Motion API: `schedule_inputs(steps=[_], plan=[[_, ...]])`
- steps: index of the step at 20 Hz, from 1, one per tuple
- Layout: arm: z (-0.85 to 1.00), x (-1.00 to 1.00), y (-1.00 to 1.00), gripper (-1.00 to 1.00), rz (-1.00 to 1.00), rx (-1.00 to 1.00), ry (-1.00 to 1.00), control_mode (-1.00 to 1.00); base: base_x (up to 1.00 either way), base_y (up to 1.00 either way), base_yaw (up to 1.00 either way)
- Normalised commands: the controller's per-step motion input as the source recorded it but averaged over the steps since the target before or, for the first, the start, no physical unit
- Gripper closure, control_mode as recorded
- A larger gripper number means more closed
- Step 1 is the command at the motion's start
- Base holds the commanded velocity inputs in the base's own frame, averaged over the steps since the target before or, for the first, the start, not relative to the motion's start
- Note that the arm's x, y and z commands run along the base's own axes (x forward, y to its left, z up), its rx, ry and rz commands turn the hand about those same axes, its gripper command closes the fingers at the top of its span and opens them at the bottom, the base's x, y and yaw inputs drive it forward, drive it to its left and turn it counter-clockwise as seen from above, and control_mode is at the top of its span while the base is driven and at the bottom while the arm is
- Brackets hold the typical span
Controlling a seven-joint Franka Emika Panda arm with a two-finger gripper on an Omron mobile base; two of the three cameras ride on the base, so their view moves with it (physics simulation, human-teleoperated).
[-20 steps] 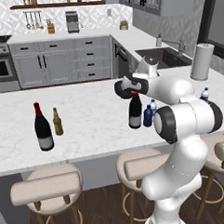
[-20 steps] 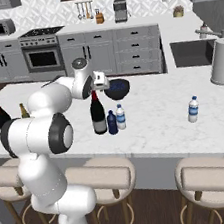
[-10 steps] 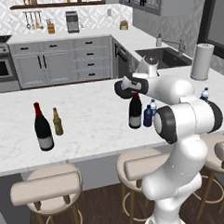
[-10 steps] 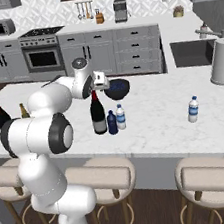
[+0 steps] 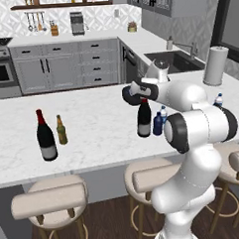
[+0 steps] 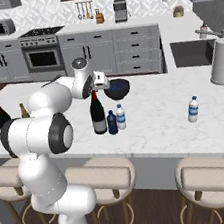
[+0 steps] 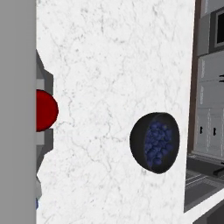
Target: Move the plastic bottles in the middle to the plastics group, and the glass bottles in the middle to the glass group.
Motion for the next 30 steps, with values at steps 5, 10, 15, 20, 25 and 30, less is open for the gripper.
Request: schedule_inputs(steps=[5,10,15,20,25,30], plan=[[0.00,0.00,0.00,1.00,0.00,0.00,0.00,-1.00,0.00,0.00,0.00],[0.08,-0.30,0.06,1.00,-0.01,0.00,-0.10,-1.00,0.00,0.00,0.00],[0.28,-0.35,0.20,1.00,0.01,0.06,-0.12,-1.00,0.00,0.00,0.00],[0.15,-0.05,0.73,1.00,0.09,0.04,-0.11,-1.00,0.00,0.00,0.00],[0.12,-0.06,0.75,1.00,0.19,0.05,0.00,-1.00,0.00,0.00,0.00],[0.01,-0.11,0.83,1.00,0.24,0.00,0.07,-1.00,0.00,0.00,0.00]])
